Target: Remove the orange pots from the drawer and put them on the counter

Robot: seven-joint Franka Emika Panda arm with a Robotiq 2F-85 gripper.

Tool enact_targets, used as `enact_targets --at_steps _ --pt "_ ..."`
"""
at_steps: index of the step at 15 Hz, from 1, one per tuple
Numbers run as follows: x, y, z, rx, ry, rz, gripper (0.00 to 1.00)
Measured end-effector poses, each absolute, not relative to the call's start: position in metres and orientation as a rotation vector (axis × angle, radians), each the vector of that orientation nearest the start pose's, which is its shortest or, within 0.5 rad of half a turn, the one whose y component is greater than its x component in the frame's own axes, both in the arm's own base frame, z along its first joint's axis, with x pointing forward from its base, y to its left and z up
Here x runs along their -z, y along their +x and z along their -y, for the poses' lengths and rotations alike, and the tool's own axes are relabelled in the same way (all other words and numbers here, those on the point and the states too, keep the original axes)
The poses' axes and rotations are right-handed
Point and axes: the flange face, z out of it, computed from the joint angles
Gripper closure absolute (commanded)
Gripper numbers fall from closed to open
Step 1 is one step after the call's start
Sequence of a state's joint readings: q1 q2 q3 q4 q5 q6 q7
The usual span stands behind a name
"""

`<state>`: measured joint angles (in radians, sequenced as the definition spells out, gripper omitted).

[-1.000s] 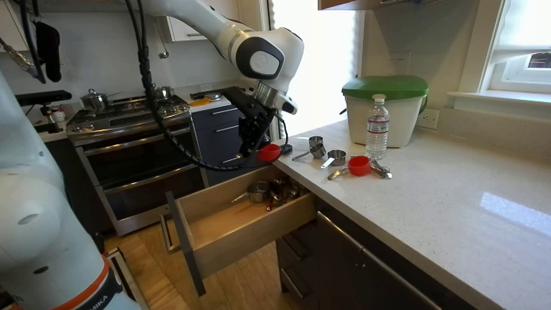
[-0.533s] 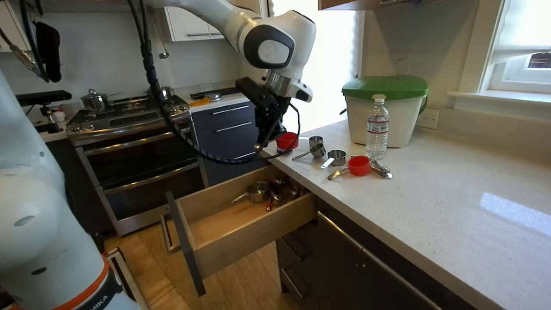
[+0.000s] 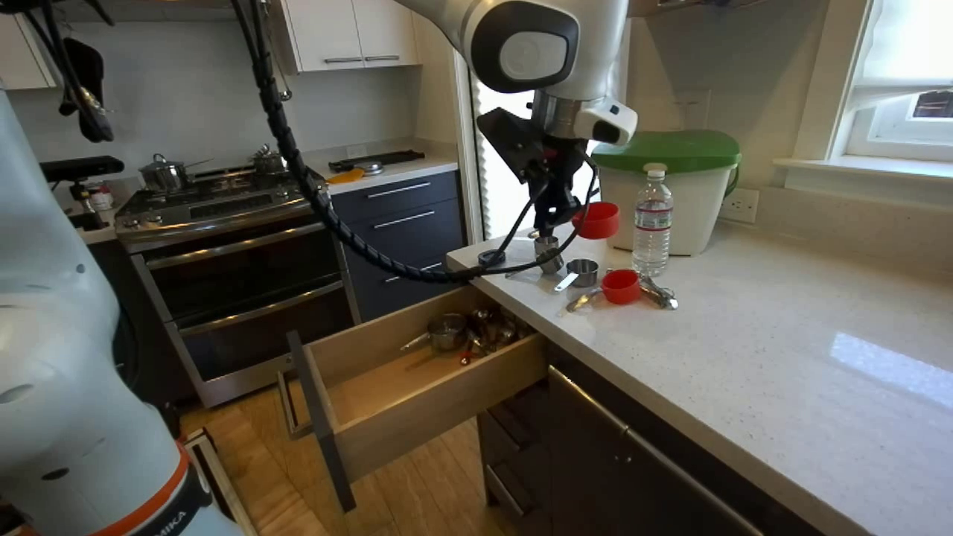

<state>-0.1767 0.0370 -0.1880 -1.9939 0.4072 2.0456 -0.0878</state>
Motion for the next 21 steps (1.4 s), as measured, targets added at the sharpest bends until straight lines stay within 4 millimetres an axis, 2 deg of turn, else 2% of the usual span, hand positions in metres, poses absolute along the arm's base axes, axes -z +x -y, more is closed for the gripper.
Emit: enact_targets --at_steps 4,9,15,21 --pt "-0.443 0.535 0.225 0.195 -2.698 -0.811 0.95" --pt "-0.415 0.537 0.257 0.192 -2.692 -0.943 0.95" --pt "-0.371 0.547 0.272 0.098 -2.701 -0.996 0.95" --pt "-0.344 0.557 0.271 0.017 -2.711 -0.988 0.95"
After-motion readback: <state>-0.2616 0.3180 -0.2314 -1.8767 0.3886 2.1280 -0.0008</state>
